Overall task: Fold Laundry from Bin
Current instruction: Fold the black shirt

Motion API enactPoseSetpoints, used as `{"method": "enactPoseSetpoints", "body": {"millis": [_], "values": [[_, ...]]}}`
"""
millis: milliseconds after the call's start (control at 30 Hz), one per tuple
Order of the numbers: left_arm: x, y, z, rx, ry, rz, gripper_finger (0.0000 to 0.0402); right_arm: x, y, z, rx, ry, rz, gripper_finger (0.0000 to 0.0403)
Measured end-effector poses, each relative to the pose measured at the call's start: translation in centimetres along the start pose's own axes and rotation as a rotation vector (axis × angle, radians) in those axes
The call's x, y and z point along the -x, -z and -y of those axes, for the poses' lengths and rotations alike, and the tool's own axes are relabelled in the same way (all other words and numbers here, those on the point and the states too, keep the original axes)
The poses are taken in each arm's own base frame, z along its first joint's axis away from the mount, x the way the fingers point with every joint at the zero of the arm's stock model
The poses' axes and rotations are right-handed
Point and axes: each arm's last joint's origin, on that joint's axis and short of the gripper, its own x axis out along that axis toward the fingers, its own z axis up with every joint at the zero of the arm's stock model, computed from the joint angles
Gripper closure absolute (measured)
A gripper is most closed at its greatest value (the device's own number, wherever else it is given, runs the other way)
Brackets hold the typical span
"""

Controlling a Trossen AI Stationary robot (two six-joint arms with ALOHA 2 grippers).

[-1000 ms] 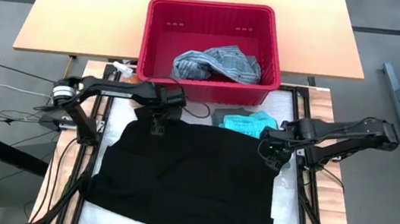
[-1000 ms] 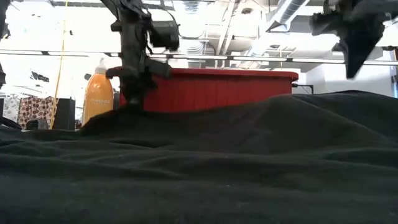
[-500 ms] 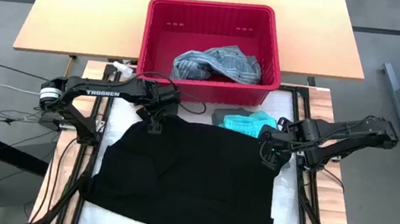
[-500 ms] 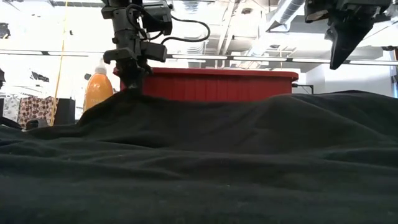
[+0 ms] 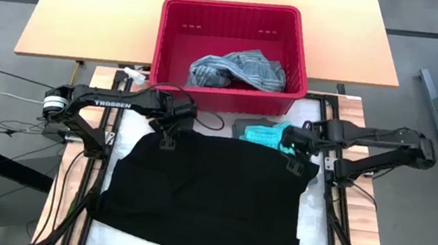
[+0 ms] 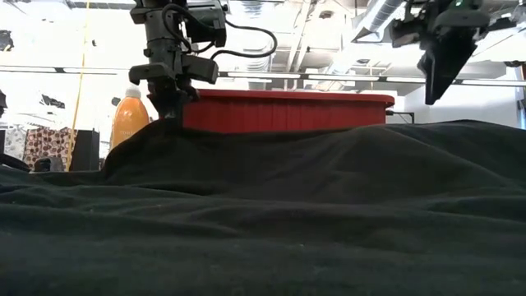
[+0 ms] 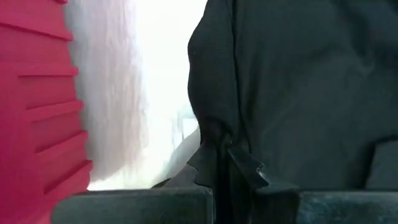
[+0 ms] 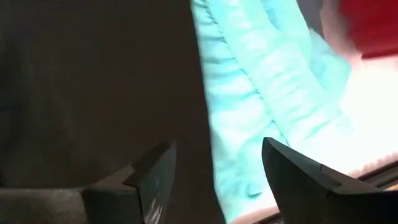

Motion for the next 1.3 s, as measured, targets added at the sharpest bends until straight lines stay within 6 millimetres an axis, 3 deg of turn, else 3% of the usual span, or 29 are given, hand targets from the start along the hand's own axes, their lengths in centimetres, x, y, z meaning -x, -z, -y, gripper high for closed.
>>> {"method": "enactPoseSetpoints", "body": {"millis": [133, 367, 667, 800, 1000, 1067, 1167, 1300], "values": [[0.0, -0.1, 0.3, -0.008, 0.003, 0.001, 0.0401, -0.8, -0.5, 1.3, -0.047, -0.021, -0.049, 0.0141], [0.0, 0.0, 0.3, -0.015, 0.005, -0.002, 0.0401, -4.5, -0.3, 1.6, -0.066, -0.071, -0.186, 0.0142], [0.0, 0.3, 0.4, -0.025, 0.005, -0.044, 0.0401, -3.4, 0.4, 2.0, -0.045, -0.045, -0.12, 0.0158], [0.0, 0.3, 0.4, -0.024, 0.003, -0.045, 0.0401, -2.9, 0.7, 2.1, -0.044, -0.051, -0.097, 0.021], [0.1, 0.3, 0.4, -0.011, -0.005, -0.046, 0.0401, -3.0, 0.6, 2.1, -0.054, -0.048, -0.091, 0.0328], [0.1, 0.3, 0.4, -0.01, -0.004, -0.046, 0.0401, -3.0, 0.5, 2.1, -0.076, -0.026, -0.077, 0.0347], [0.1, 0.3, 0.4, 0.0, -0.004, -0.046, 0.0401, -3.0, 0.5, 2.0, -0.086, -0.069, -0.088, 0.0342], [0.1, 0.4, 0.4, 0.001, -0.004, -0.046, 0.0401, -2.9, 0.6, 1.8, -0.11, -0.096, -0.102, 0.0288]]}}
